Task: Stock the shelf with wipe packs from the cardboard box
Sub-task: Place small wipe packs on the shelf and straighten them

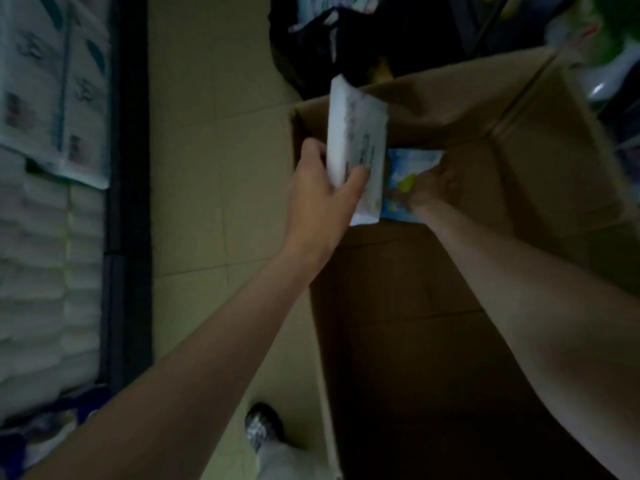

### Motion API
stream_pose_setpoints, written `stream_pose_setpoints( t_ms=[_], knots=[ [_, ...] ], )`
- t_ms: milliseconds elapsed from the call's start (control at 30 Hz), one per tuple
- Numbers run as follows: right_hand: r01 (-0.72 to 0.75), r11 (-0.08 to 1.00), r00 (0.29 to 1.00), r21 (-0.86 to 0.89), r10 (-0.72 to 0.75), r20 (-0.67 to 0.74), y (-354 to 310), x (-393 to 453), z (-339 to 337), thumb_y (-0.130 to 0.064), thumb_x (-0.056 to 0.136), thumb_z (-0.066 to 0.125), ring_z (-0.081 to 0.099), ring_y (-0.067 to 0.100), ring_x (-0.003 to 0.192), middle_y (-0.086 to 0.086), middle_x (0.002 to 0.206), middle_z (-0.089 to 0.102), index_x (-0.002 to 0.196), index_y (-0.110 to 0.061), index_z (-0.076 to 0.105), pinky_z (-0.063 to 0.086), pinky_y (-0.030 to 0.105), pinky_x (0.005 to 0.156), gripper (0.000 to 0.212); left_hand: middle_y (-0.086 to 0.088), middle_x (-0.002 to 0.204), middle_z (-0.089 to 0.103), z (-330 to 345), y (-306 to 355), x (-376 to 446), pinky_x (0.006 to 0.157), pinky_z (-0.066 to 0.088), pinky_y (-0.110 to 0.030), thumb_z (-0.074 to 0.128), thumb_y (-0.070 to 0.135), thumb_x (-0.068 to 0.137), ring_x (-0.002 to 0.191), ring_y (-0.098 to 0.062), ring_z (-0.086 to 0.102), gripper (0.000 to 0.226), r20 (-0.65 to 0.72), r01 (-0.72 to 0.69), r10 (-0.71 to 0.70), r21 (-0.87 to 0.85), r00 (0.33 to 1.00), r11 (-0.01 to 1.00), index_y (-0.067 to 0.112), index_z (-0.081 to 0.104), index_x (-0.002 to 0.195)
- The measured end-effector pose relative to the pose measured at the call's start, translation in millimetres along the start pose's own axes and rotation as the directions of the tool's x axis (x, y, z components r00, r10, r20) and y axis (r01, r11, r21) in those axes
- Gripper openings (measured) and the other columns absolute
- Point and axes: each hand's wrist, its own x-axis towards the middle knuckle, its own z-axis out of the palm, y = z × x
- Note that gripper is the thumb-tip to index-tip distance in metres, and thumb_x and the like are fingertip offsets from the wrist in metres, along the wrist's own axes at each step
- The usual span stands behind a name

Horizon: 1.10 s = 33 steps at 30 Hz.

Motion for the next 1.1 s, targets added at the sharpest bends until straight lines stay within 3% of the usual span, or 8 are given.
stream_pose_setpoints(
  t_ms=[100, 167, 300, 400, 700, 833, 967, 1100],
  knots=[
    [-0.041, 0.96, 0.998, 0.277, 0.029, 0.048, -14.5, -11.1, 4.8, -0.017, 0.084, 0.068, 0.039, 0.029, 0.131, 0.016, 0.144, 0.037, 0.142, -0.003, 0.025, 0.036, 0.037, 0.105, 0.073, -0.004, 0.098, 0.06, -4.6, -5.0, -6.1, 0.06, 0.057, -0.02, 0.057, 0.019, 0.089, 0.084, -0.012, 0.063, 0.019, 0.03, 0.063, -0.061, -0.072, 0.998, 0.995, 0.009, 0.043, 0.097],
    [-0.078, 0.87, 0.993, 0.487, 0.027, 0.112, -16.4, -31.2, -13.0, -0.011, 0.08, 0.071, 0.059, 0.028, 0.108, 0.015, 0.123, 0.057, 0.126, -0.002, 0.048, 0.051, 0.031, 0.079, 0.053, -0.01, 0.106, 0.062, -6.8, -5.5, -11.7, 0.073, 0.059, -0.034, 0.055, 0.02, 0.091, 0.092, -0.019, 0.065, 0.014, 0.07, 0.154, -0.145, -0.154, 0.987, 0.976, 0.011, 0.047, 0.098],
    [0.018, 0.892, 0.932, 0.452, -0.179, 0.315, -35.2, -97.4, -85.3, -0.006, 0.084, 0.063, 0.06, 0.02, 0.059, 0.023, 0.098, 0.066, 0.091, -0.003, 0.064, 0.046, 0.022, 0.051, 0.008, -0.008, 0.11, 0.064, -21.1, 22.0, -20.5, 0.088, 0.054, -0.045, 0.049, 0.019, 0.094, 0.101, -0.025, 0.064, 0.007, 0.163, 0.284, -0.242, -0.324, 0.956, 0.902, 0.024, 0.053, 0.092],
    [0.006, 0.833, 0.843, 0.553, -0.301, 0.445, -71.4, -144.4, -140.1, -0.008, 0.088, 0.058, 0.068, 0.018, 0.064, 0.019, 0.103, 0.067, 0.097, -0.008, 0.064, 0.055, 0.029, 0.057, 0.011, -0.008, 0.113, 0.064, -48.4, 63.3, -22.9, 0.087, 0.053, -0.042, 0.045, 0.019, 0.095, 0.104, -0.026, 0.063, 0.01, 0.179, 0.286, -0.229, -0.428, 0.957, 0.857, 0.021, 0.055, 0.097],
    [0.132, 0.643, 0.79, 0.755, -0.528, 0.312, -233.5, -312.9, -196.3, -0.057, 0.09, 0.041, 0.067, 0.027, 0.098, 0.012, 0.112, 0.068, 0.11, -0.015, 0.066, 0.055, 0.033, 0.079, 0.053, -0.003, 0.116, 0.065, -233.2, 178.8, -38.4, 0.087, 0.053, -0.042, 0.039, 0.018, 0.097, 0.1, -0.021, 0.065, 0.019, 0.128, 0.136, -0.074, -0.588, 0.989, 0.797, 0.029, 0.053, 0.103],
    [0.27, 0.565, 0.642, 0.78, -0.709, 0.292, -317.4, -403.7, -219.8, -0.058, 0.089, 0.04, 0.064, 0.011, 0.066, 0.002, 0.077, 0.069, 0.081, -0.016, 0.068, 0.052, 0.02, 0.059, 0.051, -0.001, 0.116, 0.063, -344.7, 221.4, -52.7, 0.091, 0.051, -0.041, 0.04, 0.015, 0.097, 0.106, -0.022, 0.062, 0.018, -0.009, -0.027, 0.027, -0.602, 1.0, 0.798, 0.029, 0.051, 0.099],
    [0.508, 0.479, 0.419, 0.716, -0.863, 0.28, -406.7, -499.9, -230.9, -0.027, 0.087, 0.06, 0.068, 0.016, 0.091, 0.003, 0.1, 0.072, 0.103, -0.013, 0.066, 0.056, 0.031, 0.083, 0.022, -0.005, 0.123, 0.058, -466.1, 255.6, -79.5, 0.088, 0.054, -0.04, 0.052, 0.014, 0.093, 0.107, -0.023, 0.062, 0.035, -0.183, -0.321, 0.268, -0.421, 0.946, 0.848, 0.031, 0.039, 0.121],
    [0.635, 0.364, 0.239, 0.682, -0.931, 0.275, -484.6, -585.2, -225.4, -0.011, 0.077, 0.071, 0.066, 0.019, 0.102, 0.005, 0.114, 0.068, 0.125, -0.007, 0.053, 0.055, 0.038, 0.089, 0.051, 0.011, 0.117, 0.054, -579.5, 286.9, -114.9, 0.073, 0.059, -0.026, 0.058, 0.011, 0.089, 0.084, 0.002, 0.064, 0.077, -0.277, -0.451, 0.387, -0.224, 0.879, 0.864, 0.038, 0.011, 0.143]
  ],
)
